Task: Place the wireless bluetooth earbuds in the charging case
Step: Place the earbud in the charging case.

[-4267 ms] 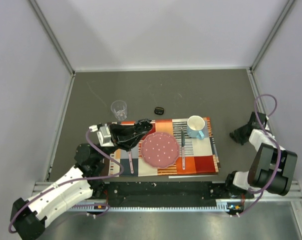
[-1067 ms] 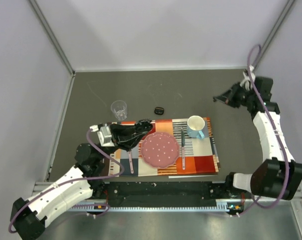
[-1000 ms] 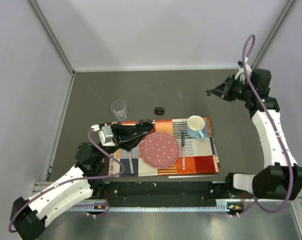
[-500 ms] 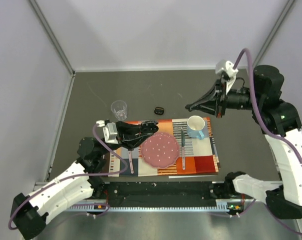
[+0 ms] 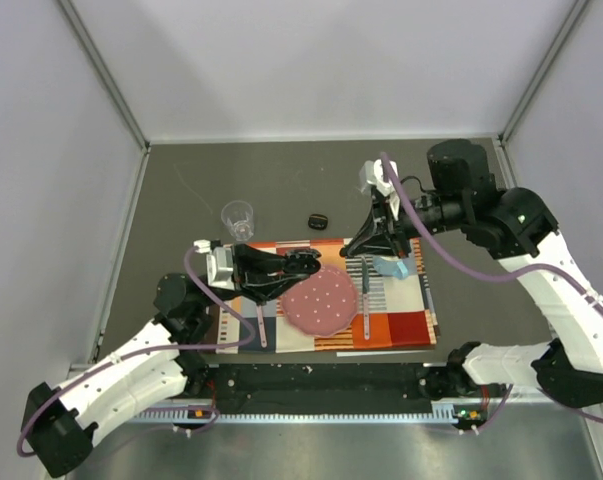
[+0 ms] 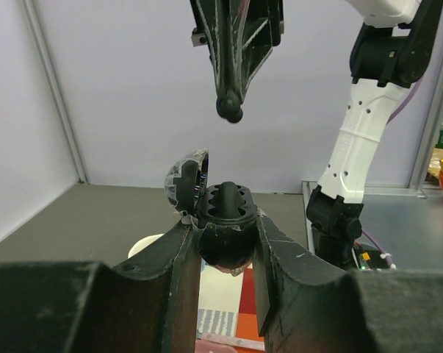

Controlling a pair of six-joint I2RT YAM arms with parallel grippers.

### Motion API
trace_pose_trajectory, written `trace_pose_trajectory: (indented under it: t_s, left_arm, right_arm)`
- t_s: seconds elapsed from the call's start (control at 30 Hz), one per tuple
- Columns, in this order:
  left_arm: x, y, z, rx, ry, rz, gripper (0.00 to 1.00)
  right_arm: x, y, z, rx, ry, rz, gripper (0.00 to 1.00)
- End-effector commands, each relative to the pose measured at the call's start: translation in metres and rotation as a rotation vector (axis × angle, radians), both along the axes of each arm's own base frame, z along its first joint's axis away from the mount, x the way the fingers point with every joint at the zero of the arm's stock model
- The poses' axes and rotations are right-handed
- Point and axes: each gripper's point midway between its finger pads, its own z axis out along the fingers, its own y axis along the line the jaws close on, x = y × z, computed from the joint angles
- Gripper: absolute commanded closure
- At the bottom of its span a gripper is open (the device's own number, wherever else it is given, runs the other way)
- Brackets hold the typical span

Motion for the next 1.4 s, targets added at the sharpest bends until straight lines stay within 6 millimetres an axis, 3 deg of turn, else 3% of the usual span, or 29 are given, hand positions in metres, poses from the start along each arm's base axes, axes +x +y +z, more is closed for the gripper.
trace_pose_trajectory:
  t_s: [0.0,0.37,1.37]
  left_arm:
    - [-0.014,0.002,0.033,-0.062,-0.078,-0.063,1.0]
    - [-0.014,-0.006,0.03,-0.05,-0.062,-0.112,1.0]
    - [-0.016,-0.01,0.03,-0.051,-0.066,-0.148,1.0]
  right_arm:
    - [-0.009,0.004,0.02,0.03,-0.105,0.049,1.0]
    - [-0.035,0.019,0.022,0.043,-0.125,0.167,1.0]
    - [-0.021,0.053,-0.001,-0.01,-0.105,0.208,1.0]
